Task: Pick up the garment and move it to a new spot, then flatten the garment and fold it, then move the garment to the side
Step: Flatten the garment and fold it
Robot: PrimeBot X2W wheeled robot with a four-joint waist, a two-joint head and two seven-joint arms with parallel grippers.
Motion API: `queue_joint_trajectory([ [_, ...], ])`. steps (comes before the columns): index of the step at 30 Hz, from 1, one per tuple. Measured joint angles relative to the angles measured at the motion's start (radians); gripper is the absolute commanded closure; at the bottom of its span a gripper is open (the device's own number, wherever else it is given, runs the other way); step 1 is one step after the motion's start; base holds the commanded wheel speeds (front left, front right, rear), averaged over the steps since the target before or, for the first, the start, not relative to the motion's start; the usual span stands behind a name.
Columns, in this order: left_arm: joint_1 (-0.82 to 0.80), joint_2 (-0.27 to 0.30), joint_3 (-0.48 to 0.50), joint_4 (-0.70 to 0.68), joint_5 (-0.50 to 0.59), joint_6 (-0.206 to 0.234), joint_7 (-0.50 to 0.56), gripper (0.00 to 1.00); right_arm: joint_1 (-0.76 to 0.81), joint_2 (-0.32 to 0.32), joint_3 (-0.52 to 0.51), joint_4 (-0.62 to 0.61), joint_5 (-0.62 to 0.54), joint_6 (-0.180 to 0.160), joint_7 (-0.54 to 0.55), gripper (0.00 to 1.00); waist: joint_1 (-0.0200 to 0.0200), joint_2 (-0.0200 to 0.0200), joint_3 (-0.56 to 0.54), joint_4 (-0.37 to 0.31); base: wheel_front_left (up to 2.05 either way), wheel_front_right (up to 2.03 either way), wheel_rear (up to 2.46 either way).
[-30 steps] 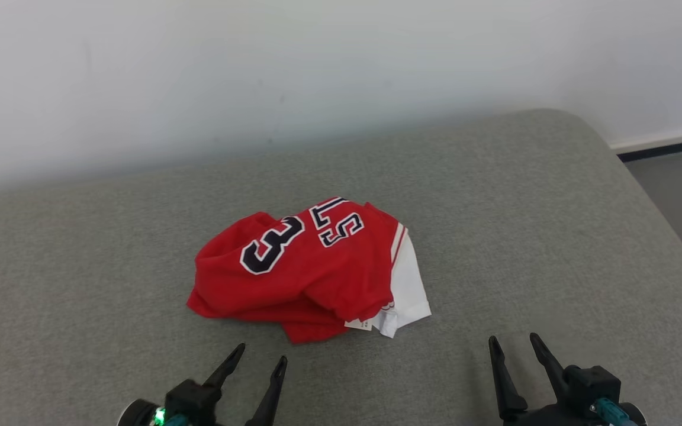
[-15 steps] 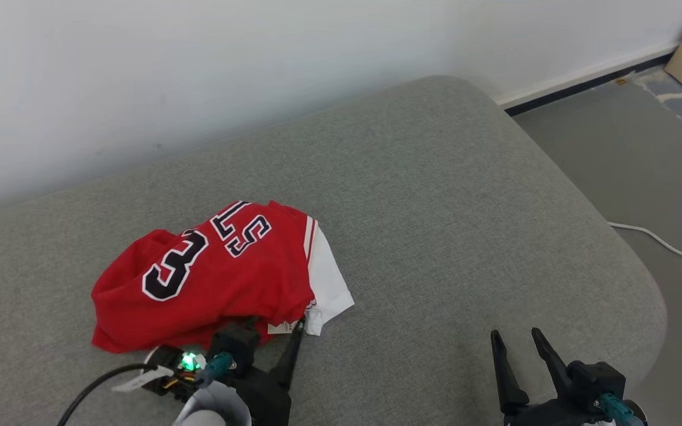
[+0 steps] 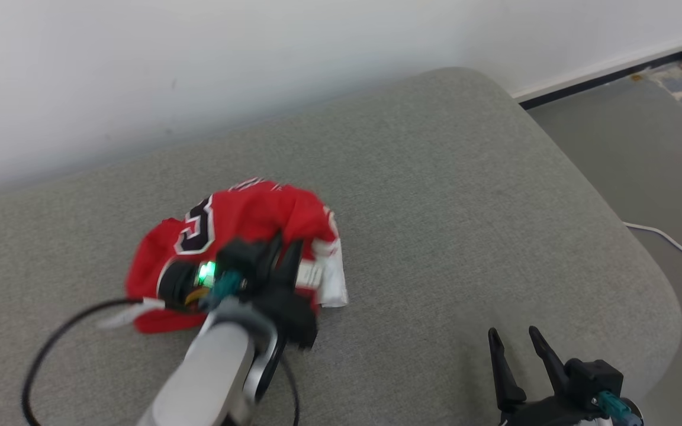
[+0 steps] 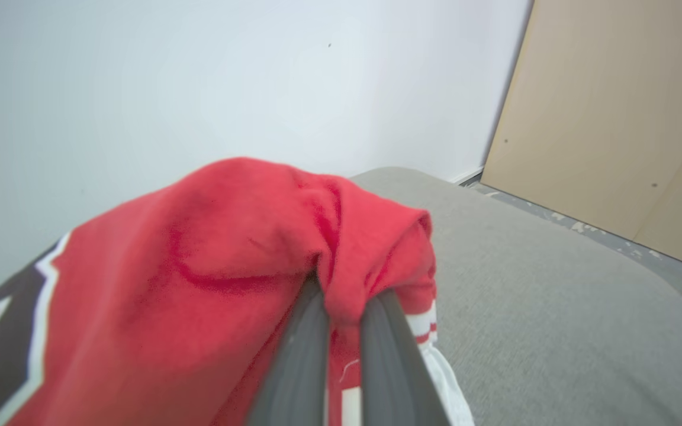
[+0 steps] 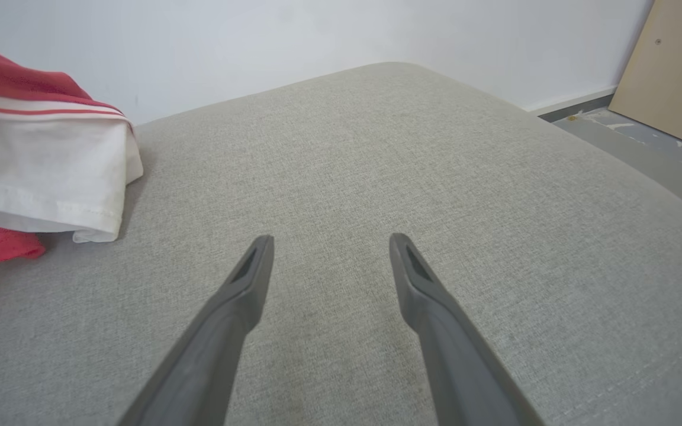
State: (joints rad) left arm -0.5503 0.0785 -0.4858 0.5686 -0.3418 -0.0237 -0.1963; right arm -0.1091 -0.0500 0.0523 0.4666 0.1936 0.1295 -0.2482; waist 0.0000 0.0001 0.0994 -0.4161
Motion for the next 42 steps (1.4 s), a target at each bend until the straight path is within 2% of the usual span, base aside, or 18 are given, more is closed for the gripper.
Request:
queue_joint_trajectory([
  [5,-0.166,-0.021,-0.016,-0.095,-0.047,-0.031,-0.024,1.00,-0.017,0.001,0.018,0.006,0.003,0.001,-0.003,0.00,0.0000,0.0000,-0.010,0.025,0.00,0.00,0.00],
  [8,-0.238,-0.025,-0.014,-0.187,-0.163,-0.039,-0.039,1.00,-0.015,0.000,0.022,0.012,0.007,0.001,-0.003,0.00,0.0000,0.0000,-0.023,0.029,0.00,0.00,0.00],
  [10,-0.270,-0.027,-0.024,-0.255,-0.274,-0.024,-0.045,1.00,-0.014,0.000,0.022,0.016,0.007,0.001,-0.004,0.00,-0.0001,-0.0001,-0.029,0.031,0.00,0.00,0.00],
  [12,-0.276,-0.030,-0.040,-0.284,-0.340,0.007,-0.049,1.00,-0.012,0.000,0.016,0.020,0.007,0.001,-0.005,0.00,-0.0001,0.0000,-0.032,0.037,0.00,0.00,0.00],
  [17,-0.177,-0.028,-0.082,-0.197,-0.395,0.052,-0.005,1.00,-0.010,0.000,0.007,0.020,0.008,0.001,-0.008,0.00,-0.0001,0.0000,-0.029,0.064,0.00,0.00,0.00],
  [19,-0.081,0.009,-0.085,-0.076,-0.407,0.078,0.023,1.00,-0.013,0.000,0.015,0.019,0.009,0.001,-0.008,0.00,0.0000,0.0000,-0.027,0.083,0.00,0.00,0.00],
  [21,-0.026,0.034,-0.087,0.015,-0.419,0.087,0.060,1.00,-0.015,0.000,0.020,0.019,0.009,0.001,-0.009,0.00,-0.0001,0.0000,-0.025,0.096,0.00,0.00,0.00],
  [22,0.000,0.038,-0.085,0.053,-0.435,0.093,0.074,0.34,-0.015,0.000,0.021,0.019,0.009,0.001,-0.009,0.00,0.0000,0.0000,-0.024,0.103,0.00,0.00,0.00],
  [23,0.019,0.042,-0.081,0.084,-0.452,0.095,0.083,0.00,-0.015,0.000,0.021,0.020,0.009,0.001,-0.009,0.00,0.0000,0.0000,-0.023,0.109,0.00,0.00,0.00],
  [27,0.045,0.065,-0.044,0.147,-0.473,0.112,0.066,0.00,-0.014,0.000,0.014,0.023,0.009,0.001,-0.009,0.00,-0.0001,0.0000,-0.023,0.136,0.00,0.00,0.00],
  [31,0.064,0.085,-0.032,0.157,-0.479,0.115,0.060,0.00,-0.013,0.000,0.007,0.023,0.007,0.001,-0.009,0.00,0.0000,0.0000,-0.025,0.158,0.00,0.00,0.00],
  [34,0.079,0.121,-0.028,0.145,-0.478,0.138,0.077,0.00,-0.012,0.000,0.008,0.023,0.007,0.001,-0.009,0.00,0.0000,0.0000,-0.028,0.178,0.00,0.00,0.00],
  [39,0.091,0.186,-0.033,0.058,-0.450,0.190,0.102,0.00,-0.008,0.000,0.008,0.021,0.007,0.001,-0.009,0.00,0.0000,0.0000,-0.035,0.202,0.00,0.00,0.00],
  [42,0.094,0.201,-0.054,-0.027,-0.439,0.203,0.140,0.00,-0.008,0.000,0.011,0.023,0.007,0.001,-0.008,0.00,-0.0001,-0.0001,-0.038,0.205,0.00,0.00,0.00],
])
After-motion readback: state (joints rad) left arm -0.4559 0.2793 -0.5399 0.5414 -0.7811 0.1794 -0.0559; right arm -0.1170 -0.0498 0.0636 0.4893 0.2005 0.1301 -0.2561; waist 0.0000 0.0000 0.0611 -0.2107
